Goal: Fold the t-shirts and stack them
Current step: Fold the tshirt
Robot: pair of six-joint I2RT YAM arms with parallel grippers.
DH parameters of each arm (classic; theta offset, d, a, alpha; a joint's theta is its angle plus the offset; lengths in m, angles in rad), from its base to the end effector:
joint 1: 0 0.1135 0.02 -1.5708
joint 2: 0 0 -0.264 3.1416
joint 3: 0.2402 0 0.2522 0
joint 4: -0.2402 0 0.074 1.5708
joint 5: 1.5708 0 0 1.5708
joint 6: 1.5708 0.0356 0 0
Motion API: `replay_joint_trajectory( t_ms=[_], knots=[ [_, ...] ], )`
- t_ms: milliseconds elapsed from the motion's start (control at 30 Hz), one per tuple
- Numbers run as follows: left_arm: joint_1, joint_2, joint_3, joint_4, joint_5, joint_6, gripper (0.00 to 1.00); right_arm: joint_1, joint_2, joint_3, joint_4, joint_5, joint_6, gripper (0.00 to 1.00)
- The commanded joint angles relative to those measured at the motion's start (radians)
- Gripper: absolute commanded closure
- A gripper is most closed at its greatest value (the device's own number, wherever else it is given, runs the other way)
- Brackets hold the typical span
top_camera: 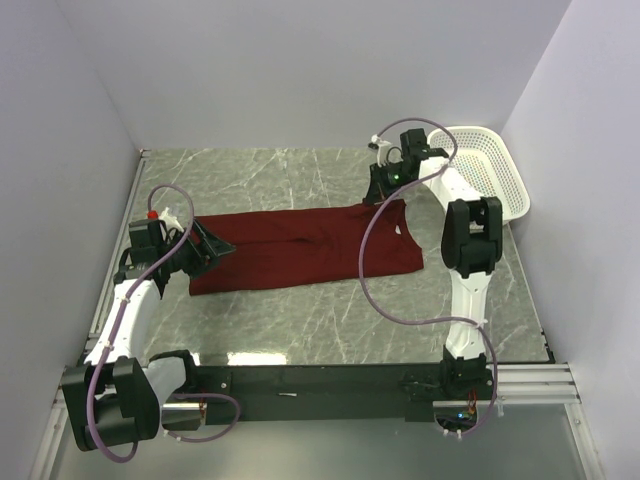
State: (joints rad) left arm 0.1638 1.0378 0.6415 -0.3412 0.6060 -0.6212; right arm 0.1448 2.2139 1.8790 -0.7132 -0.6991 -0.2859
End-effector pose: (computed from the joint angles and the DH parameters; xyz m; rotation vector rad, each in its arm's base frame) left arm 0.2119 0.0145 0.2322 -0.5858 2.2472 -0.9312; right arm 0.4716 0.0919 0.2132 -0.7574 2.3439 0.8452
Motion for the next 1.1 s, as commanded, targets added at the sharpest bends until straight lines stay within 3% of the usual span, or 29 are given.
replay_joint_trajectory(
  t_ms=[0, 333, 867, 1067],
  knots=[
    [-0.003, -0.015, -0.005, 0.027, 0.02, 0.018, 0.25, 0.01, -0.065, -0.043, 0.003, -0.062, -0.097, 0.97],
    [-0.003, -0.005, -0.006, 0.031, 0.023, 0.017, 0.25, 0.022, -0.144, -0.17, 0.0, -0.105, -0.231, 0.96],
    [-0.001, -0.012, -0.005, 0.027, 0.024, 0.02, 0.25, 0.068, -0.194, -0.281, 0.017, -0.039, -0.286, 0.91],
    [-0.001, -0.012, -0.006, 0.031, 0.025, 0.018, 0.25, 0.078, -0.212, -0.333, 0.0, -0.017, -0.325, 0.84]
  ],
)
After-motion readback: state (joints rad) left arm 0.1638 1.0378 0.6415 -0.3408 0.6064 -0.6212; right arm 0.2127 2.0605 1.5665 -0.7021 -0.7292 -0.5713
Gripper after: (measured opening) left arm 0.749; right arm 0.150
